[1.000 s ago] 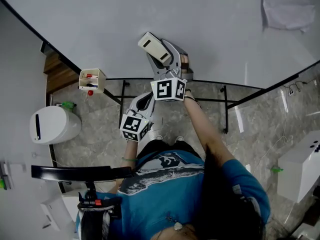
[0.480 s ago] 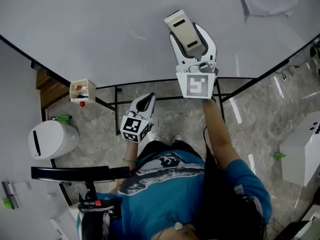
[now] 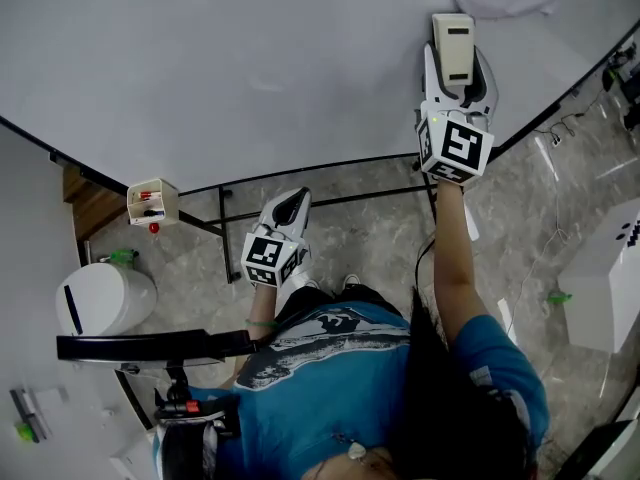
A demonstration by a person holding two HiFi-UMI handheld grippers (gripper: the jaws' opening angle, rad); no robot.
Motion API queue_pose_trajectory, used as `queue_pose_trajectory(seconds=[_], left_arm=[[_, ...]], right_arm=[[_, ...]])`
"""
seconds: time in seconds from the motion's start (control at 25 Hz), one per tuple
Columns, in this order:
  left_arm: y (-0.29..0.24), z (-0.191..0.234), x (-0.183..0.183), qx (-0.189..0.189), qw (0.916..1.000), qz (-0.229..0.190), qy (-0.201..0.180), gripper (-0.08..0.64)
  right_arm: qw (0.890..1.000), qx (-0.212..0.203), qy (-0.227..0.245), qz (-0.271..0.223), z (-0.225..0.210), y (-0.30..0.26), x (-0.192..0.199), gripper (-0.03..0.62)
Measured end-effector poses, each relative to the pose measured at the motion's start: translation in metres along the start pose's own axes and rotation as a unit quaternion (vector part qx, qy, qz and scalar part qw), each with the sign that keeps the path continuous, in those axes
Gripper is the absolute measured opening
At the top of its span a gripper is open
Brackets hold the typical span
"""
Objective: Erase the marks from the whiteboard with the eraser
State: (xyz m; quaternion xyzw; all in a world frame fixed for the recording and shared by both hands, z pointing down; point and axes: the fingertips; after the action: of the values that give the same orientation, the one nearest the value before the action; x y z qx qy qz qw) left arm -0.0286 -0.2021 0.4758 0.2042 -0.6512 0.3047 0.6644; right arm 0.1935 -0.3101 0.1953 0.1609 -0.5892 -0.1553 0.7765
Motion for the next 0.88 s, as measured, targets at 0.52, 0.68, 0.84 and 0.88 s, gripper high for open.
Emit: queue_pose_trajectory(seconds=[0.52, 0.68, 0.84, 0.88], left_arm=[[0.006, 0.018, 0.005, -0.031, 0.9995, 0.004, 0.005, 0.003], [0.014, 0.027, 0.013, -0.042, 0.9991, 0.007, 0.006, 0.003], [0.023, 0.039, 0.015, -0.06, 0.9982, 0.006, 0.01, 0.003], [0.025, 0.041, 0.016, -0.064, 0.9979, 0.005, 0.01, 0.003]], right_arm=[[0.999, -0.024, -0.021, -0.013, 0.037, -0.013, 0.006, 0.264], [0.998, -0.055, -0.02, -0.026, 0.082, -0.014, 0.001, 0.264], [0.993, -0.113, 0.017, -0.041, 0.145, -0.012, -0.005, 0.264], [0.99, -0.131, 0.029, -0.041, 0.163, -0.011, -0.005, 0.264]])
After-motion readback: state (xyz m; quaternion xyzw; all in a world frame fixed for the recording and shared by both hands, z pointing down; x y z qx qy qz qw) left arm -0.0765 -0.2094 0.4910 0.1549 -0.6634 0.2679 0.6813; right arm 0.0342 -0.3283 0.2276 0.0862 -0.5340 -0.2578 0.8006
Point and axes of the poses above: the fingertips, and each gripper's own axes: y backward along the fingers, z to its left, x out of its underside, and after that the axes turned 1 degree about x, right-handed
